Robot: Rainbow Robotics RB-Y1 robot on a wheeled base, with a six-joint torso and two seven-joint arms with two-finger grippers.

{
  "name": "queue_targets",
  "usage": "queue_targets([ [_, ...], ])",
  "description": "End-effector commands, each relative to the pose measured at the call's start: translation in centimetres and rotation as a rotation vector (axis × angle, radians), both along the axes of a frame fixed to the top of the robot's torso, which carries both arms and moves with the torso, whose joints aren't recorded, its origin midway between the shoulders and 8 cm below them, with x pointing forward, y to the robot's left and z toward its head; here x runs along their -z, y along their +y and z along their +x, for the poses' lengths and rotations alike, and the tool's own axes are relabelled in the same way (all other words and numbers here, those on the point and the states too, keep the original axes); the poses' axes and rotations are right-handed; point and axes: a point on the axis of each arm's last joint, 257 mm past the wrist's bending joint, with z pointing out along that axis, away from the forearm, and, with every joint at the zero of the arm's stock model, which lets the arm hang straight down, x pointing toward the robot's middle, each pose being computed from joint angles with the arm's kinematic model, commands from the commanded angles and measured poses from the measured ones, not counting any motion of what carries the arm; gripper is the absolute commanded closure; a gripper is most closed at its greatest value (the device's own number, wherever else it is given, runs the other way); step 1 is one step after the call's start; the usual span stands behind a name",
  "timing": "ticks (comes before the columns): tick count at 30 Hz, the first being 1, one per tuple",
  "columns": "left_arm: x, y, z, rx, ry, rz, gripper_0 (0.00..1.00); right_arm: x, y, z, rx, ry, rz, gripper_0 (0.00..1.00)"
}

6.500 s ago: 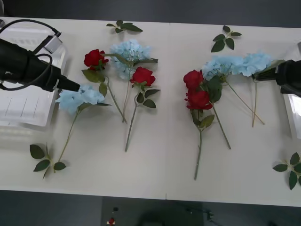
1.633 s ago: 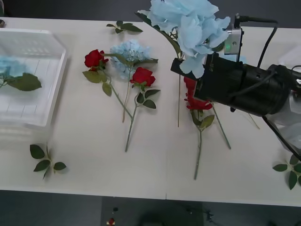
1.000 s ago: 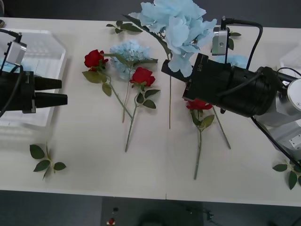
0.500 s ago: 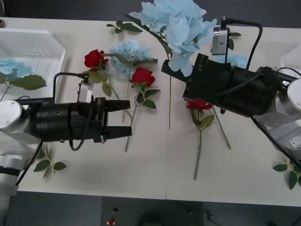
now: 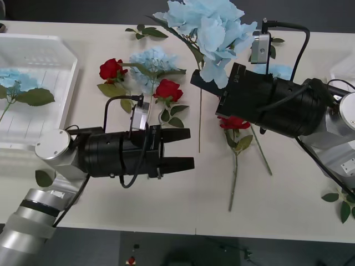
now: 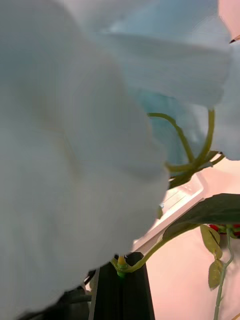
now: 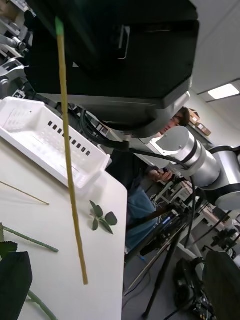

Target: Put the red flowers into the right box and the blue flowers into the left box

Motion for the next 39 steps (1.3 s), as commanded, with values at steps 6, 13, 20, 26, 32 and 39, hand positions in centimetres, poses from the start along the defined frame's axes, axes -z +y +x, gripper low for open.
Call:
queue_targets([
  [6, -3.5, -3.8, 1.5, -0.016, -0.046, -0.030, 0.00, -1.2, -0.2, -0.1, -0.008, -0.012, -0.004, 1.00],
  [13, -4.5, -6.1, 2.7, -0.052, -0.060, -0.034, 0.76, -1.3, -0.2, -0.1, -0.007, -0.012, -0.003, 1.00],
  [20, -4.2, -6.2, 3.1, -0.067, -0.057, -0.025, 1.00, -1.2, -0.2, -0.1, -0.008, -0.012, -0.004, 1.00],
  [26, -4.0, -5.4, 3.5, -0.085, -0.045, -0.025, 1.00, -1.2, -0.2, -0.1, -0.009, -0.010, -0.003, 1.00],
  [32, -4.1, -3.9, 4.4, -0.110, -0.046, -0.021, 1.00, -1.4, -0.3, 0.1, 0.001, -0.002, 0.005, 0.41],
  [39, -4.5, -0.2, 6.5, -0.165, -0.068, 0.004, 1.00, -1.3, -0.2, 0.1, -0.002, 0.003, 0.005, 0.00],
])
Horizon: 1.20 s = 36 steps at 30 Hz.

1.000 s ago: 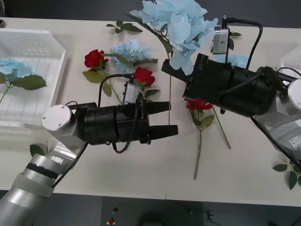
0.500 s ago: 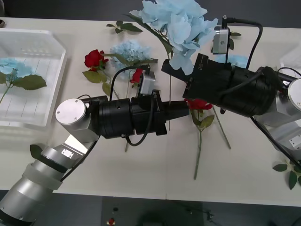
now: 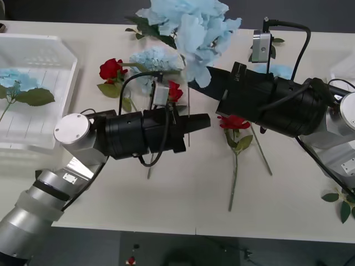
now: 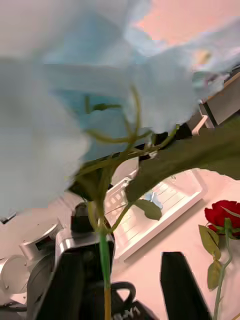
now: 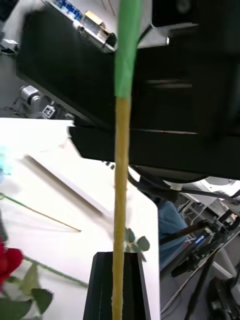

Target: Put the red flowers into the right box and the blue flowers into the left box

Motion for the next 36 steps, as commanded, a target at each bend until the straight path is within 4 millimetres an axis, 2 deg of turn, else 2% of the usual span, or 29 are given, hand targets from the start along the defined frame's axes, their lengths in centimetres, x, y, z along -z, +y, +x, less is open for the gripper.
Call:
queue_targets([
  [1, -2.0, 3.8, 1.9, -0.049, -0.039, 0.008, 1.00, -1.1, -0.1, -0.2, -0.010, -0.001, -0.001, 0.00],
  [3, -2.5, 5.4, 2.5, -0.065, -0.057, 0.017, 1.00, -1.1, -0.1, -0.2, -0.010, -0.001, -0.001, 0.00],
  [8, -4.1, 11.2, 4.5, -0.126, -0.125, 0.087, 1.00, -1.1, -0.1, -0.2, -0.010, -0.001, -0.001, 0.00],
  [12, -5.6, 17.9, 6.6, -0.216, 0.017, 0.135, 1.00, -1.1, -0.1, -0.2, -0.010, -0.001, -0.001, 0.00],
  [14, -5.7, 20.4, 7.1, -0.257, 0.067, 0.167, 1.00, -1.1, -0.1, -0.2, -0.010, -0.002, 0.000, 0.00],
  [18, -4.4, 29.3, 8.5, -0.432, 0.188, 0.349, 1.00, -1.0, -0.2, -0.1, -0.008, -0.001, -0.005, 0.00],
  [20, -4.3, 32.5, 8.8, -0.501, 0.216, 0.407, 1.00, -0.8, -0.4, 0.1, 0.000, -0.006, -0.017, 0.00],
  [21, -4.3, 35.8, 8.9, -0.575, 0.245, 0.457, 1.00, -0.5, -0.8, 0.4, 0.016, -0.014, -0.041, 0.00],
  [22, -4.4, 37.2, 8.9, -0.610, 0.257, 0.474, 1.00, -0.3, -0.9, 0.5, 0.020, -0.017, -0.053, 0.00],
  [23, -4.7, 39.8, 9.0, -0.673, 0.268, 0.510, 1.00, 0.0, -1.4, 0.9, 0.036, -0.024, -0.075, 0.00],
  [24, -4.8, 41.1, 9.0, -0.703, 0.270, 0.527, 1.00, 0.3, -1.7, 1.1, 0.045, -0.027, -0.091, 0.00],
  [25, -5.3, 44.1, 8.9, -0.778, 0.268, 0.565, 1.00, 1.0, -2.6, 1.6, 0.068, -0.042, -0.143, 0.00],
  [30, -6.4, 53.7, 8.7, -1.041, 0.280, 0.681, 1.00, 4.6, -6.3, 3.5, 0.138, -0.006, -0.324, 0.00],
  [31, -6.4, 54.6, 8.7, -1.064, 0.285, 0.687, 1.00, 5.2, -6.6, 3.7, 0.141, 0.018, -0.337, 0.00],
  [33, -6.6, 57.9, 8.6, -1.153, 0.302, 0.686, 1.00, 7.3, -8.4, 4.6, 0.158, 0.112, -0.391, 0.00],
  [35, -6.2, 59.6, 8.8, -1.197, 0.313, 0.687, 1.00, 8.7, -9.6, 5.1, 0.171, 0.190, -0.412, 0.00],
  [36, -5.8, 61.0, 9.0, -1.242, 0.318, 0.676, 1.00, 9.8, -10.8, 5.9, 0.189, 0.263, -0.424, 0.00],
])
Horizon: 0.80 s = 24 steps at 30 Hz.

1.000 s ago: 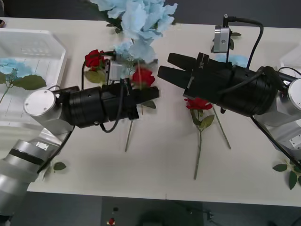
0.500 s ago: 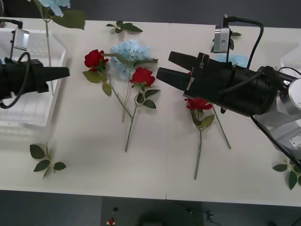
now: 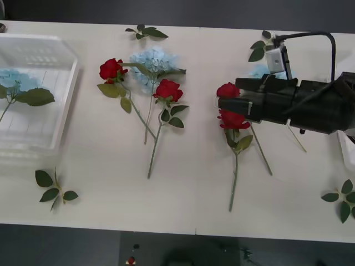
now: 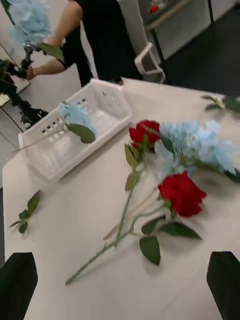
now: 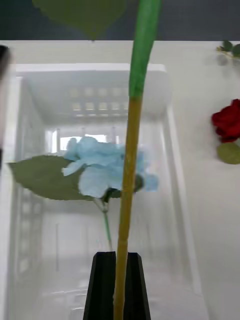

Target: Put the red flowers into the right box and the blue flowers into the left box

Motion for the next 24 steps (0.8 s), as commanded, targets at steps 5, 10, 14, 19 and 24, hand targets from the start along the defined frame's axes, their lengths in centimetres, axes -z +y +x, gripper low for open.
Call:
queue_targets([
  [5, 0.1, 6.1, 1.8, -0.167, -0.072, 0.041, 1.00, 3.8, -5.4, 4.2, 0.150, 0.314, -0.033, 0.00],
  [10, 0.8, 6.5, 2.3, -0.181, -0.083, 0.058, 0.62, 5.3, -8.8, 8.0, 0.275, 0.408, -0.059, 0.00],
  [14, 0.3, 5.3, 2.7, -0.142, -0.094, 0.050, 0.01, 6.6, -12.3, 11.0, 0.381, 0.412, -0.134, 0.00],
  [19, 0.7, 0.5, 2.9, 0.036, -0.054, 0.044, 0.00, 7.6, -16.4, 13.5, 0.481, 0.401, -0.216, 0.00],
  [24, -0.1, -7.5, 2.5, 0.282, -0.022, -0.057, 0.00, 9.2, -19.2, 14.5, 0.533, 0.375, -0.337, 0.00],
])
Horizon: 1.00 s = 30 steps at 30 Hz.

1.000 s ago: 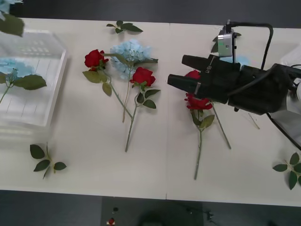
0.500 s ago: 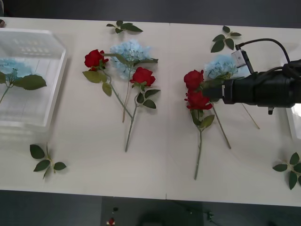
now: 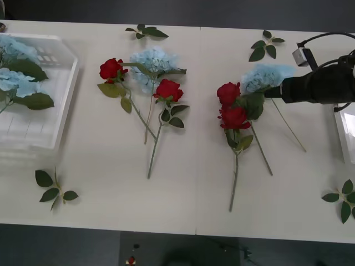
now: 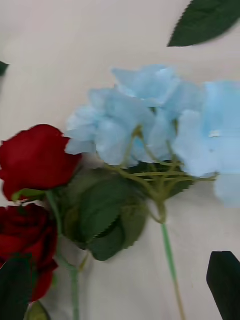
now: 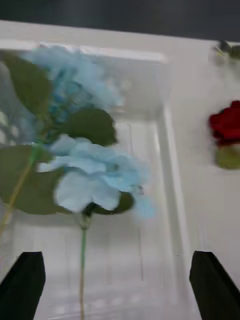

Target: Put the red flowers into the right box and the blue flowers into the left box

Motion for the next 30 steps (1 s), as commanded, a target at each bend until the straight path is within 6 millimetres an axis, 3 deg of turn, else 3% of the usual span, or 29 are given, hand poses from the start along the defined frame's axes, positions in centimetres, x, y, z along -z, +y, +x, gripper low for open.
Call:
queue_targets([
  [1, -4.4, -4.9, 0.3, 0.190, -0.049, 0.026, 0.00, -0.8, -0.9, 1.5, 0.035, -0.021, -0.038, 0.00],
  [7, -5.1, -12.5, 2.8, 0.317, -0.042, -0.011, 0.00, 2.2, -1.1, 2.2, 0.039, -0.011, -0.120, 0.00],
  [9, -4.7, -13.9, 3.5, 0.311, -0.016, -0.024, 0.00, 2.8, -0.6, 2.4, 0.040, -0.013, -0.124, 0.00],
  [13, -2.1, -17.8, 5.4, 0.266, 0.070, -0.044, 0.00, 4.3, 0.5, 3.1, 0.057, -0.016, -0.119, 0.00],
  [21, 3.0, -22.5, 8.5, 0.101, 0.160, -0.069, 0.00, 5.1, 1.4, 4.4, 0.082, -0.041, -0.119, 0.00],
  [23, 3.7, -23.5, 9.2, 0.067, 0.158, -0.069, 0.00, 5.0, 1.4, 4.7, 0.088, -0.048, -0.119, 0.29],
  [25, 4.5, -24.3, 9.9, 0.016, 0.165, -0.078, 0.00, 4.9, 1.5, 5.0, 0.095, -0.055, -0.116, 0.85],
  [26, 4.6, -24.6, 10.0, 0.003, 0.166, -0.084, 0.00, 4.9, 1.6, 5.1, 0.096, -0.057, -0.114, 0.96],
  [27, 5.1, -24.8, 10.3, -0.027, 0.172, -0.090, 0.00, 4.8, 1.6, 5.2, 0.099, -0.062, -0.113, 1.00],
  [30, 6.1, -25.8, 10.8, -0.099, 0.182, -0.103, 0.00, 4.8, 1.7, 5.2, 0.099, -0.066, -0.112, 1.00],
])
